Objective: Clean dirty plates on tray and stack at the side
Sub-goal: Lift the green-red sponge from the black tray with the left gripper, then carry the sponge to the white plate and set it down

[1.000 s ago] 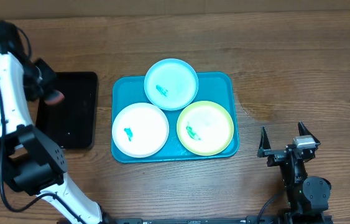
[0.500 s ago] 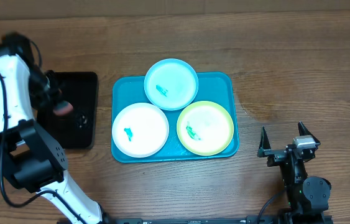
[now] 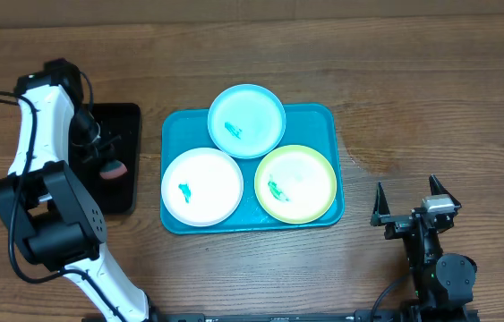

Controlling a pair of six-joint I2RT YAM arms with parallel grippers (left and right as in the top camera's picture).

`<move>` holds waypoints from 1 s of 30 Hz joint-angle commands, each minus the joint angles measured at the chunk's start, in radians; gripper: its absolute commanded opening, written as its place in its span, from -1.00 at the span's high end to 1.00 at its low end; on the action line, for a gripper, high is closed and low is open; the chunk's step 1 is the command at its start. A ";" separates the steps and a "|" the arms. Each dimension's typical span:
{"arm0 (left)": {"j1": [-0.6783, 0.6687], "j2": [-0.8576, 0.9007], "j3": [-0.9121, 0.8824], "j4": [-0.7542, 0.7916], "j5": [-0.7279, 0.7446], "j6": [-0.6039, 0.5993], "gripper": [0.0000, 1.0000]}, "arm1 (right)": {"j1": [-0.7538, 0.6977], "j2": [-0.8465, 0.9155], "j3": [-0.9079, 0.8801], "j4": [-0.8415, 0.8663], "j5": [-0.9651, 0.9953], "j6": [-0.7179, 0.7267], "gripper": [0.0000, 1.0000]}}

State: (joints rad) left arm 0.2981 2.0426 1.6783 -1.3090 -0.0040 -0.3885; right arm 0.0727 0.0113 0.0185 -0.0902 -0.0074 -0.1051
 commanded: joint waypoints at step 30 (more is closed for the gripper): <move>-0.523 -0.150 -0.256 0.181 0.329 0.143 0.92 | 0.005 -0.008 -0.010 0.006 0.006 0.000 -1.00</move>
State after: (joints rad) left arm -0.1844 1.9007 1.5242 -1.2057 0.3157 -0.1928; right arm 0.0727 0.0109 0.0185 -0.0895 -0.0071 -0.1051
